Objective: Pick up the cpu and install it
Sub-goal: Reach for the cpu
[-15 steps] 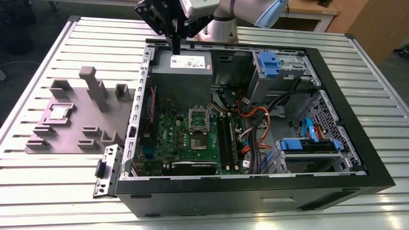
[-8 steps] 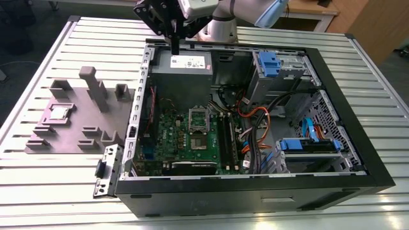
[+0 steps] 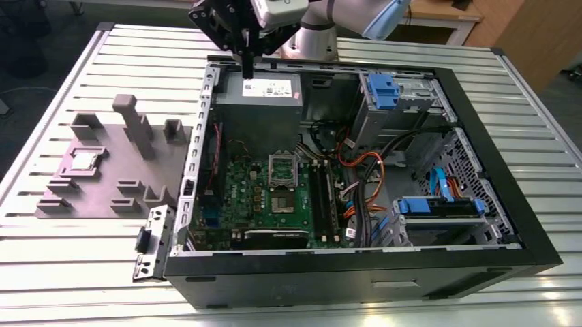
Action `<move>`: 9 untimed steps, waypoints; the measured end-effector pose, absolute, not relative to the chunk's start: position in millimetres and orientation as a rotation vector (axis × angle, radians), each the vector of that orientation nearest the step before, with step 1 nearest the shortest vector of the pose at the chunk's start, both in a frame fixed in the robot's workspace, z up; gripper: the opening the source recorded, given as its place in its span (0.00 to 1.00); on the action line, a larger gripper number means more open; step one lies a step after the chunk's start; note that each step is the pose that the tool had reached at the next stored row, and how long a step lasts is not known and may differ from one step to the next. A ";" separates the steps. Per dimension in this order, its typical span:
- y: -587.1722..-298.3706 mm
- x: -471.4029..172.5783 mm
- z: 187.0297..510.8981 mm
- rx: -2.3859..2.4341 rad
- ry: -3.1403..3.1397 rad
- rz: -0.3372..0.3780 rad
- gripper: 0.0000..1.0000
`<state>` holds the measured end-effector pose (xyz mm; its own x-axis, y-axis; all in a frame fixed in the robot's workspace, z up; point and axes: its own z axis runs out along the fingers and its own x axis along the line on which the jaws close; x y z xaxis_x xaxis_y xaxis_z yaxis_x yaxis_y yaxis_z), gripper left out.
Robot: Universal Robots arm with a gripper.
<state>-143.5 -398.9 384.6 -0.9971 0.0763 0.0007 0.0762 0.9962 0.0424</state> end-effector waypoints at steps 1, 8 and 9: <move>-398.9 -143.8 384.5 0.120 3.138 0.067 0.11; -398.9 -145.4 383.4 0.120 3.140 0.067 0.11; -398.9 -145.6 383.3 0.120 3.140 0.066 0.11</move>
<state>-145.6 -398.9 383.3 -0.9971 0.0762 0.0032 0.0763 0.9962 0.0422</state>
